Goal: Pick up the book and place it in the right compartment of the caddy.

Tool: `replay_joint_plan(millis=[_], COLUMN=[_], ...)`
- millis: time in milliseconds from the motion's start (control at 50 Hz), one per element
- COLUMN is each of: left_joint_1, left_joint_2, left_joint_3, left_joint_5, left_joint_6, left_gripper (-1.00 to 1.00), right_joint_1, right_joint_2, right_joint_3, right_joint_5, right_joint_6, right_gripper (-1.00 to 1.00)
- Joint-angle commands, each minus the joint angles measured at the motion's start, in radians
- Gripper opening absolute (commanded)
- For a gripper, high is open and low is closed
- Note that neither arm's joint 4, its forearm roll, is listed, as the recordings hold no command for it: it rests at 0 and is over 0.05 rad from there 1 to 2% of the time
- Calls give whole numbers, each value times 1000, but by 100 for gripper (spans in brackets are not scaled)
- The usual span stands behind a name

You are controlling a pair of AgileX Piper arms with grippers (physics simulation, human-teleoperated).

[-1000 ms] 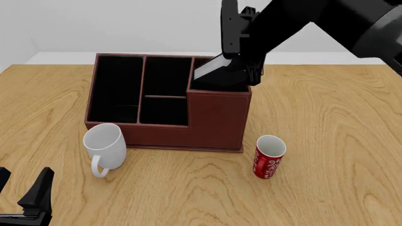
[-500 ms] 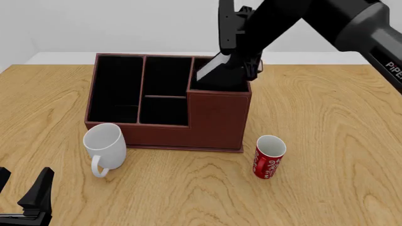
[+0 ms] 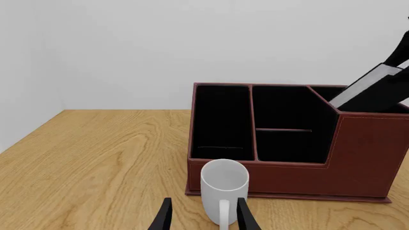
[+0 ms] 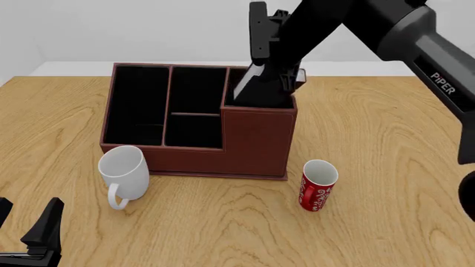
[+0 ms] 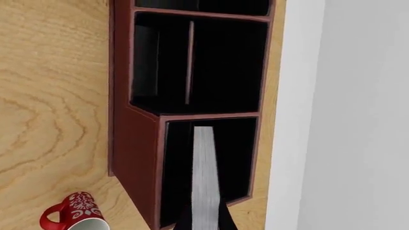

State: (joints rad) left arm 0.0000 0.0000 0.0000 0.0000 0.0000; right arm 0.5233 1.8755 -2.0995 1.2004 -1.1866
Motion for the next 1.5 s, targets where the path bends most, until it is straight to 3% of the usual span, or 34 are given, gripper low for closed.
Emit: replay_joint_plan(millis=[20,460,780,860,880,1200,1280,1440,1500], left_joint_1=[0,0,0,0,0,0,0,0,0], left_joint_2=[0,0,0,0,0,0,0,0,0], left_joint_3=[0,0,0,0,0,0,0,0,0], left_joint_5=[0,0,0,0,0,0,0,0,0], left_joint_6=[0,0,0,0,0,0,0,0,0], left_gripper=[100,100,100,100,100,100,100,100,100], right_joint_1=[-26,-26,-1,-14,-14,-6,32,75,109], right_joint_2=[62,90,127,142,143,60,-19,-245,-330], right_joint_3=[-26,23,-17,-26,-29,11,79,376,477], right_joint_5=[4,-31,-26,-43,-39,-79,-121,-278,-316], right_joint_6=[20,20,32,9,9,-11,15,-3,18], right_gripper=[-100,-100,-100,-100,100,100,100,100,100])
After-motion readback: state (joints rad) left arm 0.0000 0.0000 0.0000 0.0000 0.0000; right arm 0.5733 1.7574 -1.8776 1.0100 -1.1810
